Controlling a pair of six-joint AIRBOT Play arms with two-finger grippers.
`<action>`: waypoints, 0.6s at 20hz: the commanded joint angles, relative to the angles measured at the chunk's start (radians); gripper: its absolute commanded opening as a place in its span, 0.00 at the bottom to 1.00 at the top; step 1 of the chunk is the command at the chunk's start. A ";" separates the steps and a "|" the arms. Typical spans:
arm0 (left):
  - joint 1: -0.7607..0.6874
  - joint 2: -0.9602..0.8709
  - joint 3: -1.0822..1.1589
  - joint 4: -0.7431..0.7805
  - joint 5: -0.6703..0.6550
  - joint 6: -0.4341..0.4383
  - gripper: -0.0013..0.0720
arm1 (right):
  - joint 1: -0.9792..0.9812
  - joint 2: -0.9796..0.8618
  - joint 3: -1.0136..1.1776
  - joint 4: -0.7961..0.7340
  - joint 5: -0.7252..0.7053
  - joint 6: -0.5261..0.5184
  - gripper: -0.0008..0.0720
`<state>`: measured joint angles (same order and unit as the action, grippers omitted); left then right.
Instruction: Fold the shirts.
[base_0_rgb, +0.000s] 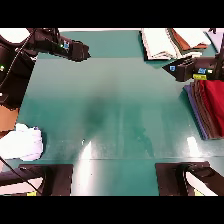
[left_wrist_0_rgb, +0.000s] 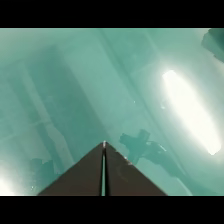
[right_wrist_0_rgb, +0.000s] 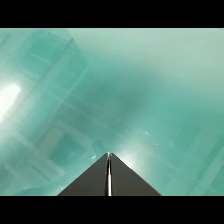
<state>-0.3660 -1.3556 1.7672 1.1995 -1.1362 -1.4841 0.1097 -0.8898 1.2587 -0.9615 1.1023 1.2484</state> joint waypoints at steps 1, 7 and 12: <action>0.000 0.000 0.000 0.000 0.000 0.000 0.06 | 0.001 0.000 0.001 0.001 0.001 0.000 0.04; 0.000 0.000 0.000 0.000 0.000 0.000 0.06 | 0.001 0.000 0.001 0.001 0.002 0.000 0.04; 0.000 0.000 0.000 -0.005 0.004 -0.006 0.06 | 0.001 0.000 0.001 0.001 0.026 0.000 0.04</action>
<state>-0.3660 -1.3556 1.7672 1.1992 -1.1362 -1.4845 0.1097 -0.8898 1.2587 -0.9607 1.1118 1.2484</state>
